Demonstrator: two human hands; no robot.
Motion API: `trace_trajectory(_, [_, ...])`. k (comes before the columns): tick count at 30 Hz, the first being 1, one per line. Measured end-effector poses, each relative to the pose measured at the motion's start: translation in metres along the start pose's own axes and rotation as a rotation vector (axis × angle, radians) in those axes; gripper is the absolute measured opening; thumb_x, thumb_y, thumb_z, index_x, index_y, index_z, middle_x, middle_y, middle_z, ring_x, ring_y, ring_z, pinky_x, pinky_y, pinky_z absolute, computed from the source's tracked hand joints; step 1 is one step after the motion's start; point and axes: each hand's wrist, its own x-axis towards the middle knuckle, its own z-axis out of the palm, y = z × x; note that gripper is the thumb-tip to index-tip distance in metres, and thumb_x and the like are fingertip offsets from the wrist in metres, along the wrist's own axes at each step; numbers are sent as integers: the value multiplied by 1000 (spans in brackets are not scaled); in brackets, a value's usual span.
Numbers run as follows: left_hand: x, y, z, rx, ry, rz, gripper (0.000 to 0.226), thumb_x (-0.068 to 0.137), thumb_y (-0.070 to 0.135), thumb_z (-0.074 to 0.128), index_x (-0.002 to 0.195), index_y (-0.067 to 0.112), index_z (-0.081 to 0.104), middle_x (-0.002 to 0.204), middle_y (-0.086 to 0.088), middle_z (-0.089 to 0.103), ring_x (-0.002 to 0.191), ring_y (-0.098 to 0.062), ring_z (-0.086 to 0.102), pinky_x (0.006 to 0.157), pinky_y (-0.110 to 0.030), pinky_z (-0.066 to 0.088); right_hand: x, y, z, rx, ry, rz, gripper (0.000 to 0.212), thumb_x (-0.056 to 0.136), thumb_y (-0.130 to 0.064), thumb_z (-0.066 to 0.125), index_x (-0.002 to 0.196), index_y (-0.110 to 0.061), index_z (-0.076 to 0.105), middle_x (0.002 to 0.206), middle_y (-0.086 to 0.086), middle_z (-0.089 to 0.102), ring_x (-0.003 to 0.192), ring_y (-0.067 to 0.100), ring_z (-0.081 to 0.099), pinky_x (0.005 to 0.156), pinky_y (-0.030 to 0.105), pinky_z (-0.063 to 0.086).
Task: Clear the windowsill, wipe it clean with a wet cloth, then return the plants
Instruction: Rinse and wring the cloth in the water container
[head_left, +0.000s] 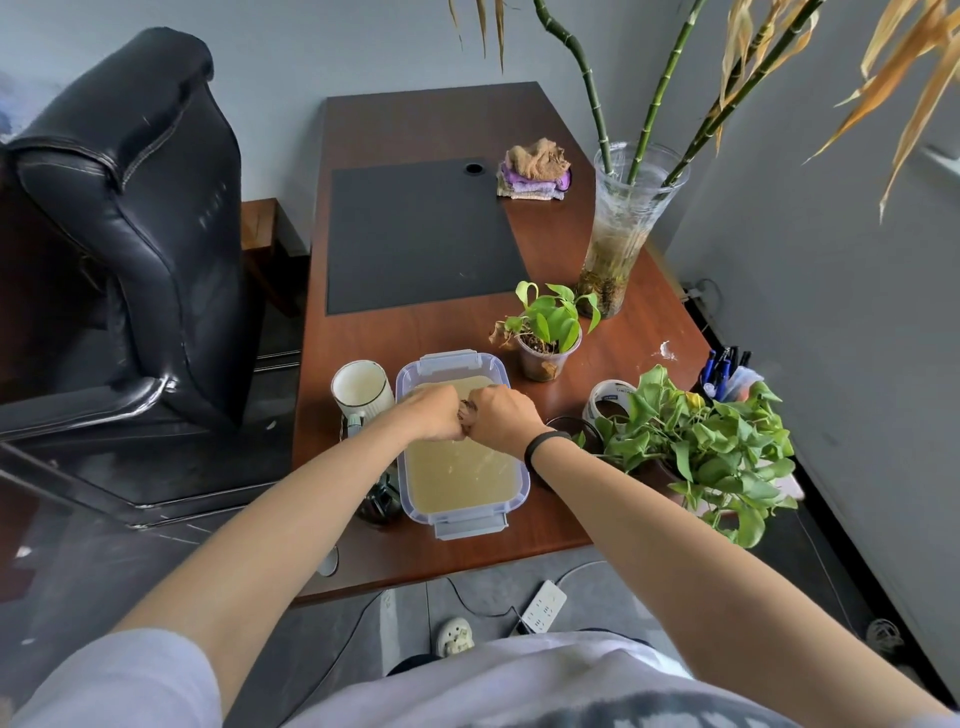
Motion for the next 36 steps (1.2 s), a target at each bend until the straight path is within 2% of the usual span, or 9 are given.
trace_trajectory(2, [-2,2,0,68,109,14,10,80,18,64,81,8,61,86,-3,44,70,-23,51,56,-30,39,3,0,-3,90,-49,72,22,87,-20,52,101,-5,60,101,15,66,92,35,64,76,36,51])
trace_trajectory(4, [-4,5,6,89,225,84,19,86,8,58,104,5,58,104,-9,49,87,-29,57,70,-36,46,5,-1,-5,198,-141,102,12,86,-12,49,86,-5,59,75,14,69,63,27,68,64,35,58])
trace_trajectory(6, [-8,8,16,113,313,162,28,90,4,48,119,5,49,118,-16,53,109,-35,52,88,-42,42,7,-1,-9,223,-199,124,20,84,-7,50,65,-9,53,52,5,62,38,12,57,52,26,55])
trace_trajectory(8, [-10,10,25,91,337,195,32,94,5,40,125,5,46,128,-18,50,118,-34,45,98,-43,35,6,-4,-15,188,-227,140,24,86,-12,55,62,-14,51,63,0,63,47,7,58,59,21,52])
trace_trajectory(10, [-10,13,23,167,343,109,32,91,0,39,120,4,52,121,-18,57,109,-31,53,89,-39,41,1,-3,-15,79,-149,86,14,88,-24,58,91,-10,60,97,5,66,88,18,65,80,29,49])
trace_trajectory(12, [-8,18,19,247,353,84,37,87,-4,42,121,4,55,118,-16,61,107,-29,58,85,-35,45,-2,-4,-11,-6,-52,96,30,90,-29,53,113,-10,57,114,7,64,105,27,62,85,33,47])
trace_trajectory(19, [-12,19,11,469,337,186,29,87,2,47,107,9,66,104,-11,68,95,-28,64,72,-34,46,-6,1,-2,-198,60,6,28,91,-23,43,110,-10,59,109,9,66,97,29,64,75,32,47])
trace_trajectory(29, [-13,23,5,335,297,182,15,83,5,47,78,16,55,89,-10,66,78,-27,60,61,-33,41,-9,9,2,-227,105,-121,29,93,-18,38,103,-10,65,104,13,67,92,36,63,71,34,44])
trace_trajectory(36, [-3,16,8,276,293,157,15,80,3,49,70,15,50,68,-1,49,68,-24,51,60,-33,41,-2,10,0,-312,107,-161,28,93,-17,39,104,-10,63,105,12,67,92,33,63,67,32,41])
